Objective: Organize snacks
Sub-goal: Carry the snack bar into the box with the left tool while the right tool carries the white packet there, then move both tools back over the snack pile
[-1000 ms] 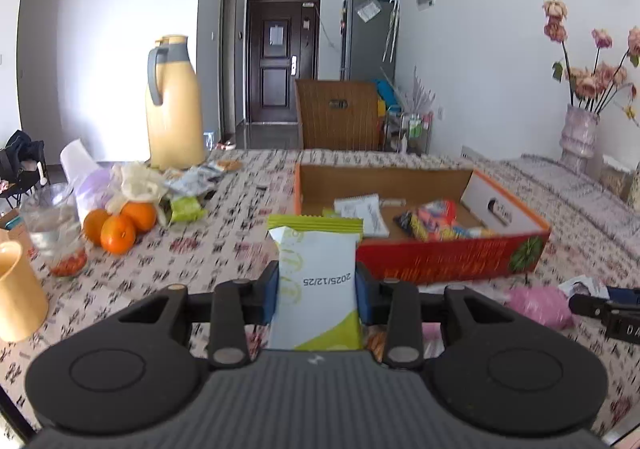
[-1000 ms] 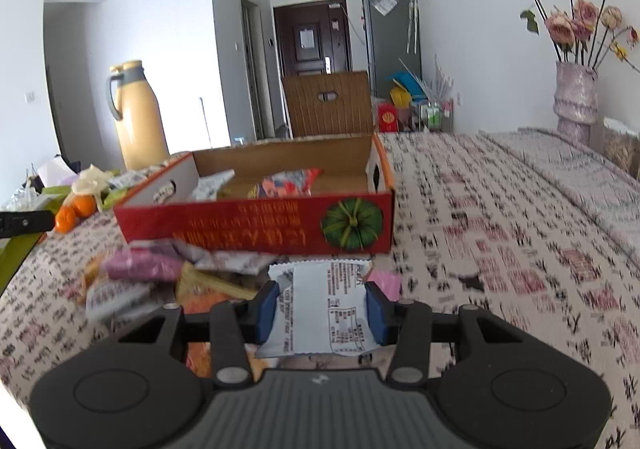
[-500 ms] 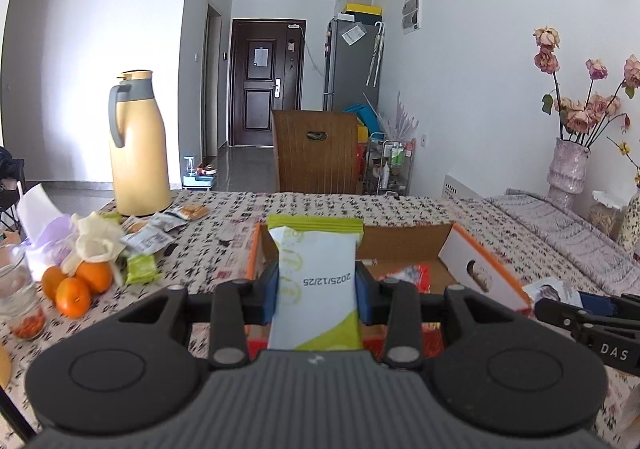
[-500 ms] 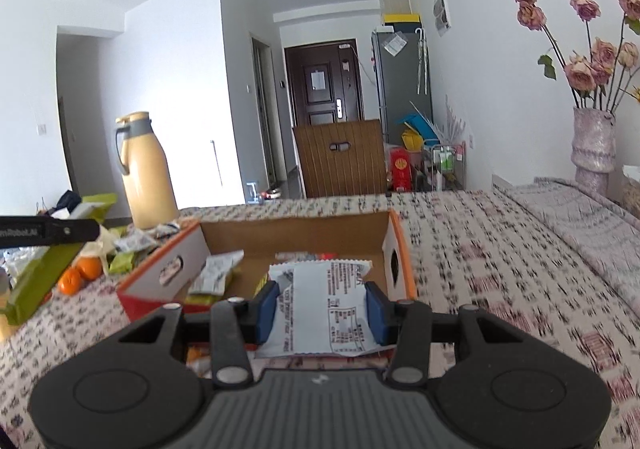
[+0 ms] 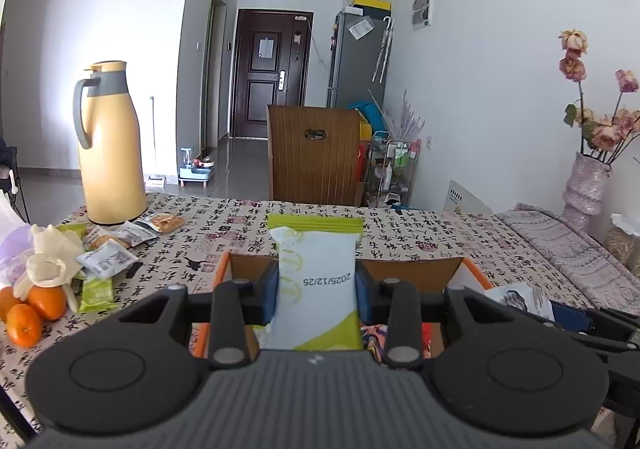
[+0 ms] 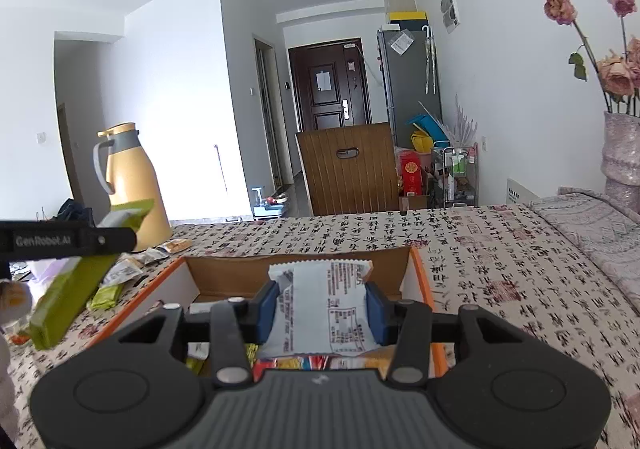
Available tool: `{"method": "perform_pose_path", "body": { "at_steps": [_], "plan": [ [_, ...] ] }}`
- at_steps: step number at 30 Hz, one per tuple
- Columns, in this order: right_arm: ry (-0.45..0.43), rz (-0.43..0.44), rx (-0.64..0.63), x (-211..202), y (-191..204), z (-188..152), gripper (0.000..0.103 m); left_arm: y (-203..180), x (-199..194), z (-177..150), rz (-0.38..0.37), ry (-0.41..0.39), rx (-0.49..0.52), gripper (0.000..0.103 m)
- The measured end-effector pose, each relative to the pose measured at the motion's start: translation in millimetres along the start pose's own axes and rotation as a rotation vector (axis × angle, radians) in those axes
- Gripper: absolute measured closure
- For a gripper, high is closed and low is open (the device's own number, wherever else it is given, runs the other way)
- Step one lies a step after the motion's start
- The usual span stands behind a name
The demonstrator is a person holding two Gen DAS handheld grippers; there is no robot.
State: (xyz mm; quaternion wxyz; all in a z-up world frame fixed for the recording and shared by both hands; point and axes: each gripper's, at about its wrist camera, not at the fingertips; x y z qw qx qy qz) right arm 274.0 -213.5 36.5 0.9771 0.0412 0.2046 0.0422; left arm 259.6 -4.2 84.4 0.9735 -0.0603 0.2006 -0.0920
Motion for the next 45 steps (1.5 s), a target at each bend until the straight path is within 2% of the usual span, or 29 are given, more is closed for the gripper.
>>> {"method": "perform_pose_path", "body": {
  "at_steps": [4,7,16,18,19,20,21,22,23,24,26,45],
  "plan": [
    [0.006,-0.009,0.007,21,3,3,0.058,5,23,-1,0.018,0.013,-0.026,0.065],
    [0.016,-0.019,-0.005,32,5,-1,0.058,8,36,-9,0.061,0.036,-0.006,0.065],
    [0.060,-0.036,-0.025,51,8,-17,0.058,26,57,-24,0.072,0.087,-0.039,0.065],
    [0.057,-0.037,-0.034,50,11,-18,0.055,27,57,-26,0.071,0.089,-0.048,0.062],
    [0.054,-0.039,-0.034,49,11,-19,0.053,29,57,-27,0.074,0.088,-0.056,0.058],
    [0.054,-0.041,-0.029,49,10,-19,0.044,30,55,-27,0.078,0.081,-0.062,0.053],
    [0.052,-0.044,-0.023,48,9,-19,0.029,31,52,-27,0.078,0.071,-0.070,0.038],
    [0.046,-0.051,-0.016,46,8,-20,0.022,33,49,-27,0.078,0.055,-0.081,0.016],
    [0.039,-0.058,-0.010,44,7,-19,0.010,34,46,-26,0.085,0.039,-0.090,0.004],
    [0.032,-0.058,-0.003,43,6,-19,0.004,34,41,-26,0.100,0.018,-0.099,0.000],
    [0.031,-0.050,0.012,43,4,-20,0.000,34,37,-25,0.112,0.000,-0.103,0.000],
    [0.022,-0.070,-0.017,31,7,-11,0.000,27,26,-16,0.119,-0.005,-0.114,0.000]
  ]
}}
Point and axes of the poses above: each gripper's, at about its wrist camera, not at the fingertips, and x roughly the way its jaws point, y to its left, z to its top, and after that the axes turned 10 degrees about -z, right-handed
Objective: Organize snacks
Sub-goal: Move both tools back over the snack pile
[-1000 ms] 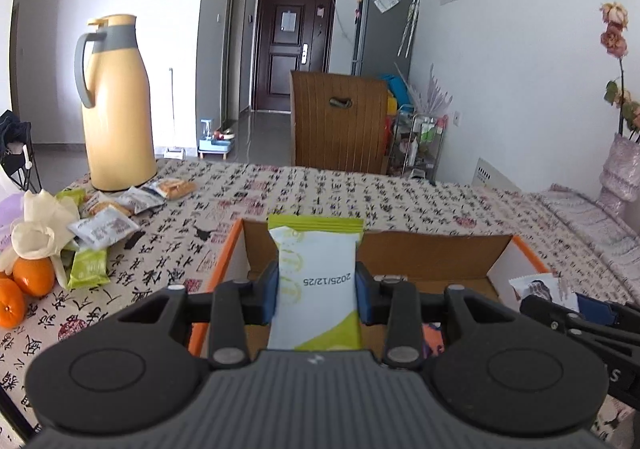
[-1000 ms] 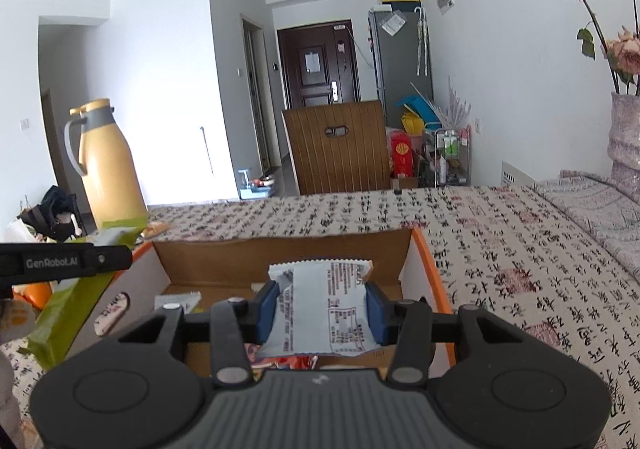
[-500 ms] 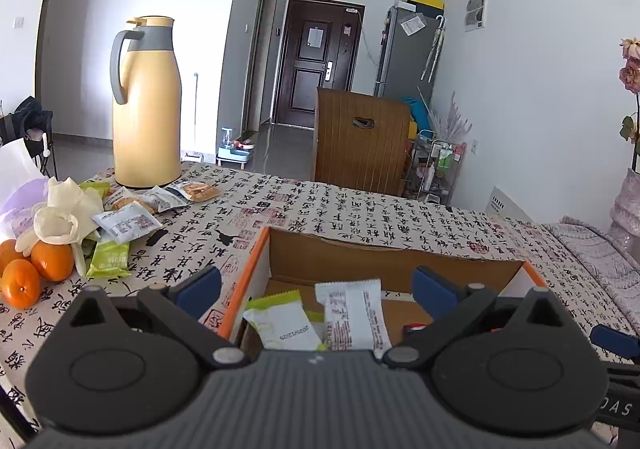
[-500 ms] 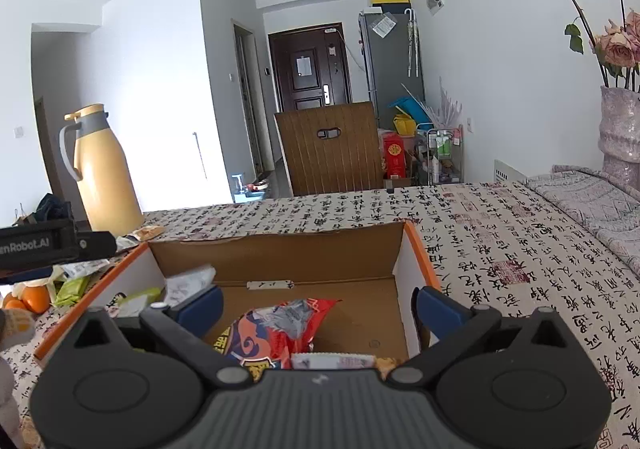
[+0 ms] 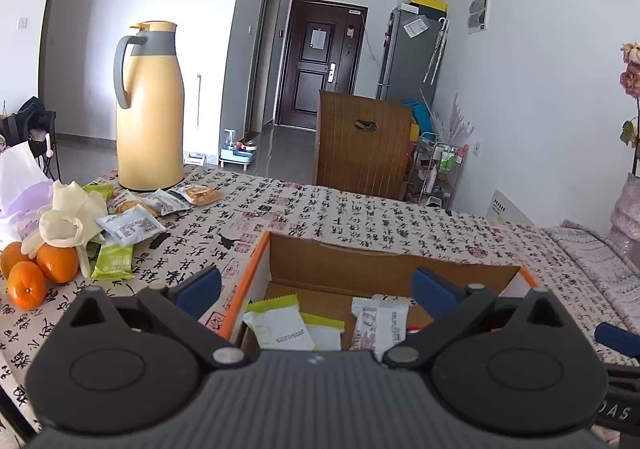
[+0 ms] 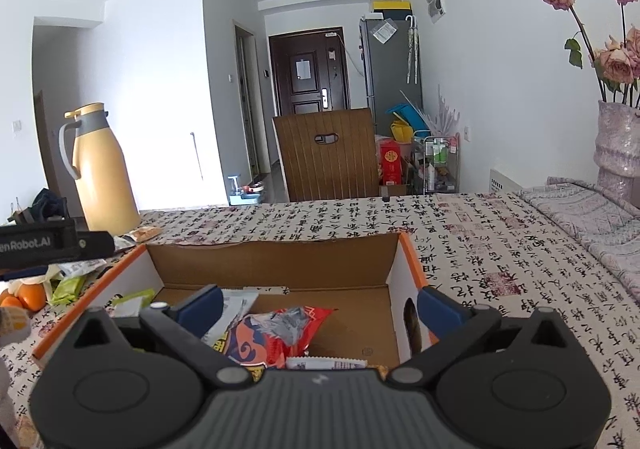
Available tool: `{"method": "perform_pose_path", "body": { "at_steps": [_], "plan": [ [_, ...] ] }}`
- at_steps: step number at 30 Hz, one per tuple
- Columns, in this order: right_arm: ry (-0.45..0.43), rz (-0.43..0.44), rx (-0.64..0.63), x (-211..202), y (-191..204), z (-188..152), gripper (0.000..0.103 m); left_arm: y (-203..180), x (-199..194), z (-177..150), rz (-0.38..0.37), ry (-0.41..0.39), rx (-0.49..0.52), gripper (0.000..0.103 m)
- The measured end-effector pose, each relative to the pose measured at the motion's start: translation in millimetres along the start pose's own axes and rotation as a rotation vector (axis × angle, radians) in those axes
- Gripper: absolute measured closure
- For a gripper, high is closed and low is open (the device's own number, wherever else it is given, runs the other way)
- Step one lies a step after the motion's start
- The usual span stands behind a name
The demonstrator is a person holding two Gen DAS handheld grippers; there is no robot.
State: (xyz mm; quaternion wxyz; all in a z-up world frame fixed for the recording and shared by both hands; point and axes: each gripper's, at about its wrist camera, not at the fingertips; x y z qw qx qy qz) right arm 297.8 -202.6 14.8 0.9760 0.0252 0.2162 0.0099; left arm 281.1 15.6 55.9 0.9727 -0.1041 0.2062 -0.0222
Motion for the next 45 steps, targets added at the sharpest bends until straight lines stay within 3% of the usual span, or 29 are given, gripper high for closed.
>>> {"method": "perform_pose_path", "body": {
  "at_steps": [8,15,32,45],
  "plan": [
    [-0.045,0.017,-0.005,-38,0,8,0.000,-15,-35,10,-0.017,-0.029,0.027,0.000],
    [-0.032,0.040,-0.013,-72,3,-8,0.000,-18,-70,1,-0.017,-0.039,0.033,0.000],
    [0.035,0.067,-0.072,-134,11,-69,0.000,-7,-134,-58,-0.038,0.005,0.035,0.000],
    [0.122,0.020,-0.087,-165,-12,-117,0.000,21,-175,-125,-0.049,0.072,0.088,0.000]
  ]
}}
Point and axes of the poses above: each gripper's, at about its wrist camera, not at the fingertips, and x roughly the way its jaws point, y to its left, z to its top, and after that the axes turned 10 degrees about -z, right-handed
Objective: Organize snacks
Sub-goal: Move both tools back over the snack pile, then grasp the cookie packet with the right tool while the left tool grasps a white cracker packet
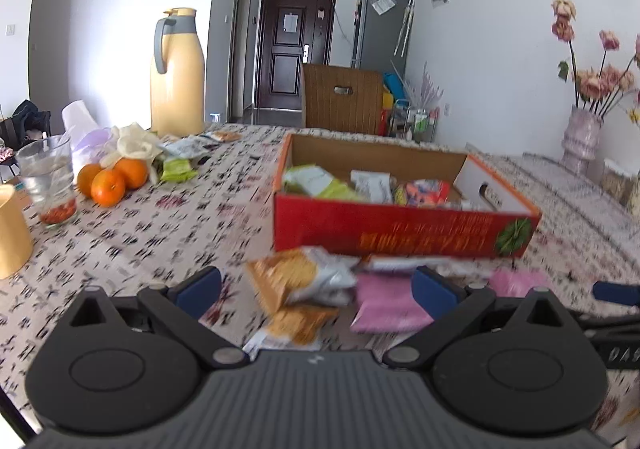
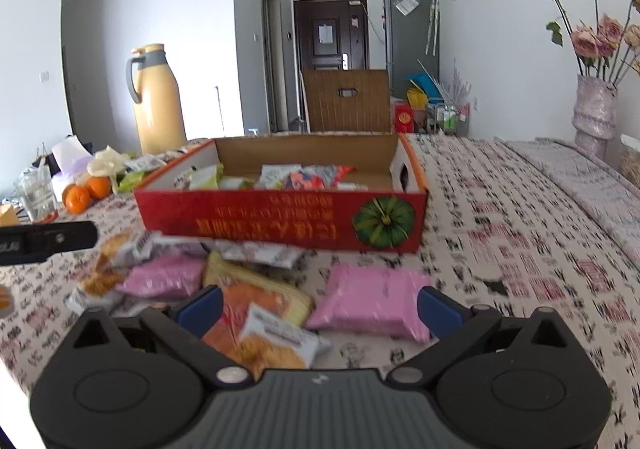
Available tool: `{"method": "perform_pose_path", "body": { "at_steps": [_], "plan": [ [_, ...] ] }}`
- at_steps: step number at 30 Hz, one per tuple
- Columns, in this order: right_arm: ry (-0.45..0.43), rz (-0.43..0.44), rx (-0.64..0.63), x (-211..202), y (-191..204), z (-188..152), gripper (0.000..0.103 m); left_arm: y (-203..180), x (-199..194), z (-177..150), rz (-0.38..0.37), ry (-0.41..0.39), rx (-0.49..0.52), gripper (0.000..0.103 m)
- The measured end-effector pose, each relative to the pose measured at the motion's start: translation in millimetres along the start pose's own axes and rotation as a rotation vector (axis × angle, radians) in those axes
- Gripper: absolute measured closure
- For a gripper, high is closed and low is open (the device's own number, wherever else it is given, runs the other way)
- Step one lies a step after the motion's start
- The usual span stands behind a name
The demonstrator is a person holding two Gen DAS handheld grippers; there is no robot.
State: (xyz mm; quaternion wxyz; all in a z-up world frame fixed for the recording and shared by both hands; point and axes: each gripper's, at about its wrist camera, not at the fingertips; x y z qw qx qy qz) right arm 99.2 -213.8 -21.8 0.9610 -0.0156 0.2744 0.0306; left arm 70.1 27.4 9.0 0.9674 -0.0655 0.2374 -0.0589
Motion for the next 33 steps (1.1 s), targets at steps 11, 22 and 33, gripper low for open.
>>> {"method": "perform_pose_path", "body": {
  "at_steps": [11,22,33],
  "plan": [
    [0.030,-0.002,0.009,-7,-5,-13,0.000,14,-12,-16,0.015,0.014,-0.005,0.000],
    [0.070,0.036,0.014,15,20,-13,0.014,7,-8,-20,0.001,0.033,0.004,0.000],
    [0.118,0.046,0.008,27,18,-21,0.053,11,-7,-23,0.002,0.042,-0.010,0.000]
  ]
}}
Point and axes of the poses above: each gripper's, at about its wrist camera, not at the fingertips, and x roughly the way its jaws point, y to its left, z to its top, and after that the axes turned 10 degrees about -z, right-handed
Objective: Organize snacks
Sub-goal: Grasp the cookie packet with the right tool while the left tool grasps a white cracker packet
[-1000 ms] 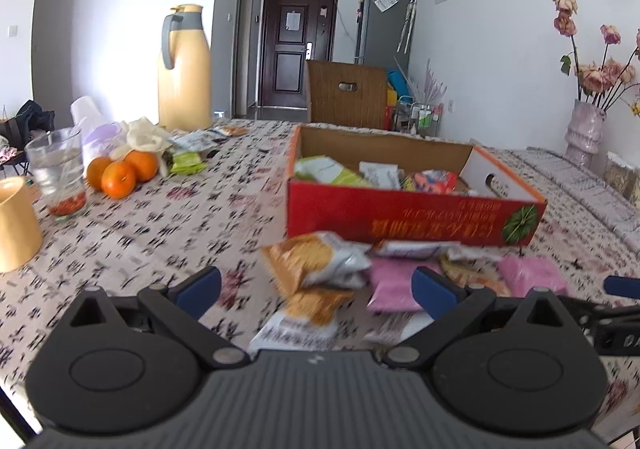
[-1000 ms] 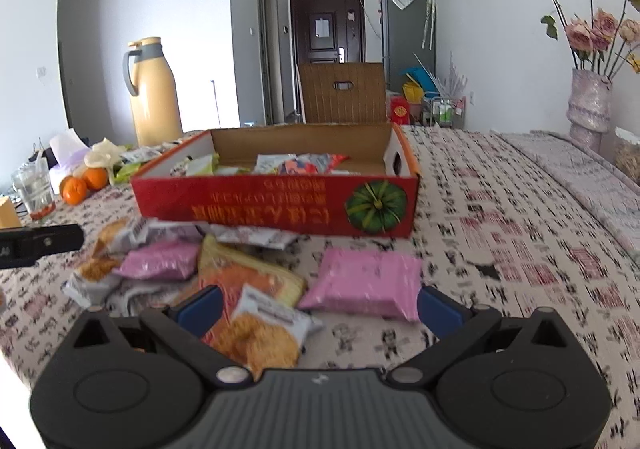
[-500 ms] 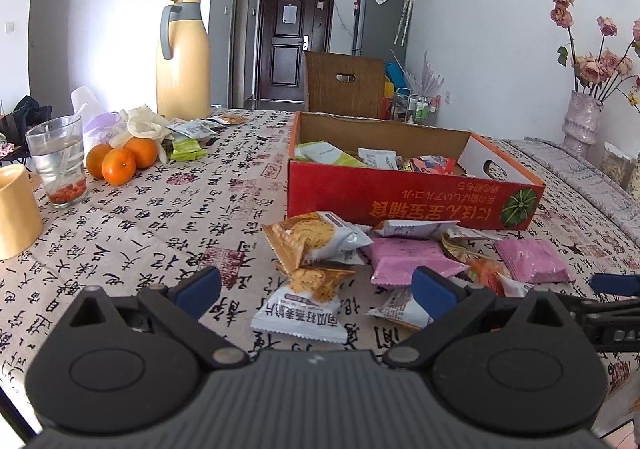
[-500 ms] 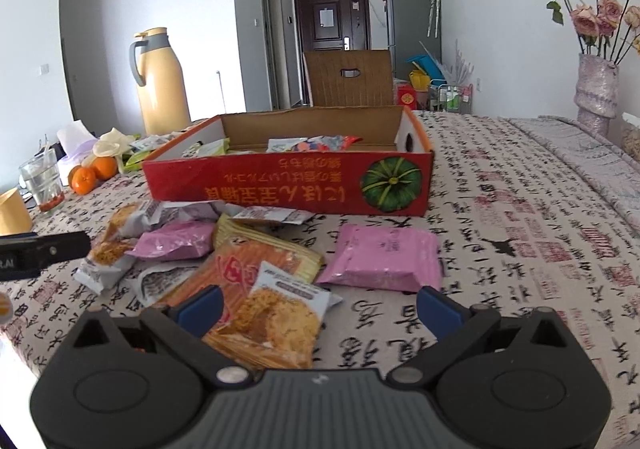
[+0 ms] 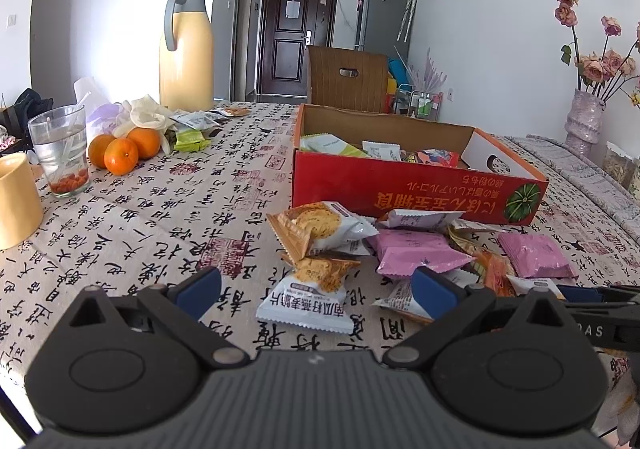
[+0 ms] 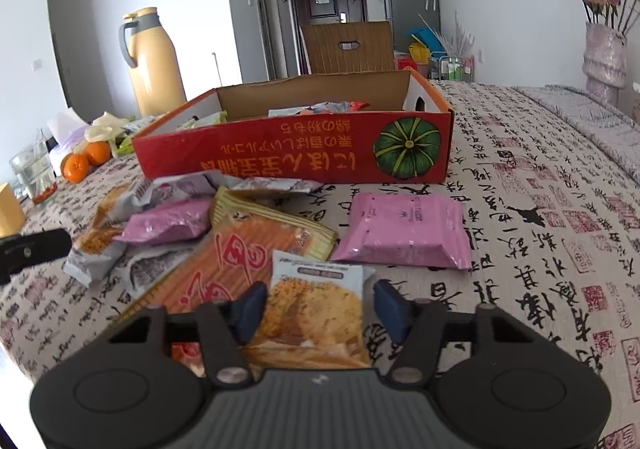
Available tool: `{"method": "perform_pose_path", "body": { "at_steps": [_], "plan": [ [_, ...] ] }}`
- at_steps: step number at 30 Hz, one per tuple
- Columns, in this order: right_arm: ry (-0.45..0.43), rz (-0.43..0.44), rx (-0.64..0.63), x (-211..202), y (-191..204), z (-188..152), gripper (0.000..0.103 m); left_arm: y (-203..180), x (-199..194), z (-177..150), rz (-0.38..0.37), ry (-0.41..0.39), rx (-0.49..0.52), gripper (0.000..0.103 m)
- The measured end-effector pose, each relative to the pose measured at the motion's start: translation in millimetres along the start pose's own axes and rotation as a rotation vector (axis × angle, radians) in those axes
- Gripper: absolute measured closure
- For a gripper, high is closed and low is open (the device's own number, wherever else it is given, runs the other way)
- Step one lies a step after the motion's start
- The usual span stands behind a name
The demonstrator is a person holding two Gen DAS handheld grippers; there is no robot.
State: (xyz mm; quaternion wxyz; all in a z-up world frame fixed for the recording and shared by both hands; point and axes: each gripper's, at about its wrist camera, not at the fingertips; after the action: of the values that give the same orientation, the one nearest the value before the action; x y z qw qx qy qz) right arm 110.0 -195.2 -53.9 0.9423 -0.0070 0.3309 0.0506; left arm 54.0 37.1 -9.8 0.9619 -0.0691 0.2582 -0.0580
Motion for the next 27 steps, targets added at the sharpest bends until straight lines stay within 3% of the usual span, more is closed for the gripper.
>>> {"method": "perform_pose_path", "body": {
  "at_steps": [7,19,27],
  "plan": [
    [-0.025,0.013,0.005,-6,-5,-4,0.063,-2,1,0,-0.002,0.007,0.007,0.000],
    [-0.091,0.001,0.060,-20,-23,1,0.063,5,7,3,0.003,0.014,-0.002,0.000],
    [-0.099,-0.017,0.071,-21,-30,2,0.063,9,30,4,0.032,0.062,-0.013,0.000]
  ]
}}
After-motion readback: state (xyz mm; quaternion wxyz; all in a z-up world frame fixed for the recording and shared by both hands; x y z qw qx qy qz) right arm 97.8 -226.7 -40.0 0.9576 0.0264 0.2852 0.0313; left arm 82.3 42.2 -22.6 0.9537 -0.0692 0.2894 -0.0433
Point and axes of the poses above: each gripper's, at about its wrist camera, not at the fingertips, and x roughly the way its jaws point, y to its left, z to its top, and after that the axes turned 10 degrees about -z, right-handed
